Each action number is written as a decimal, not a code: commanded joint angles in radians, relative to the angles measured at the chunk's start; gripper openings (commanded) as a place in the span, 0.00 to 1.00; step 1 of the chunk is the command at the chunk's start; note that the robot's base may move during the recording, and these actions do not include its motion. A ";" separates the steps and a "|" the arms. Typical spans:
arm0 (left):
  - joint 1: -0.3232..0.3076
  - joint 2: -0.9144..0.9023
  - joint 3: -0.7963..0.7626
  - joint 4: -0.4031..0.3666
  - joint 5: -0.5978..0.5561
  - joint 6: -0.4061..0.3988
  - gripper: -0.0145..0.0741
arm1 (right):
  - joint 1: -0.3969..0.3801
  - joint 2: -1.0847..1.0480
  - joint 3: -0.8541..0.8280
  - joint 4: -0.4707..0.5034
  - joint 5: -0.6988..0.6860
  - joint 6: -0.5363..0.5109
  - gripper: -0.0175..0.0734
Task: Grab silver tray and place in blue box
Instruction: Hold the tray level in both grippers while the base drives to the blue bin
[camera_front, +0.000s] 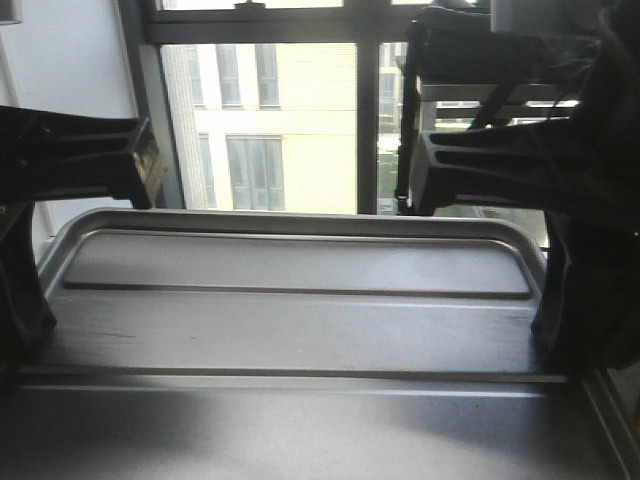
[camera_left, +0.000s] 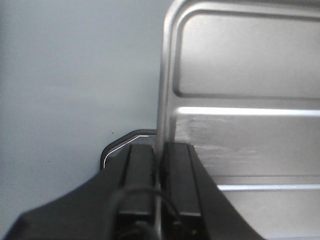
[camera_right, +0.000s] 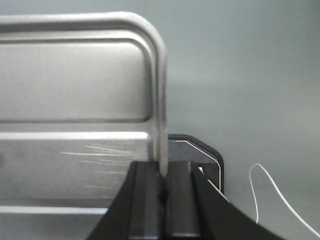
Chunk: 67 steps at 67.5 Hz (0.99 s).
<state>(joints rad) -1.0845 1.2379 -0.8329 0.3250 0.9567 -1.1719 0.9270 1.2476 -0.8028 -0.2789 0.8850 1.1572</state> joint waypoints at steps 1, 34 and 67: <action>-0.007 -0.027 -0.024 0.026 0.004 -0.010 0.15 | -0.001 -0.029 -0.023 -0.037 -0.007 -0.001 0.25; -0.007 -0.027 -0.024 0.026 0.004 -0.010 0.15 | -0.001 -0.029 -0.023 -0.037 -0.007 -0.001 0.25; -0.007 -0.027 -0.024 0.026 0.004 -0.010 0.15 | -0.001 -0.029 -0.023 -0.037 -0.007 -0.001 0.25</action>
<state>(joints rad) -1.0845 1.2379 -0.8329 0.3250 0.9567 -1.1719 0.9270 1.2476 -0.8028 -0.2789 0.8864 1.1572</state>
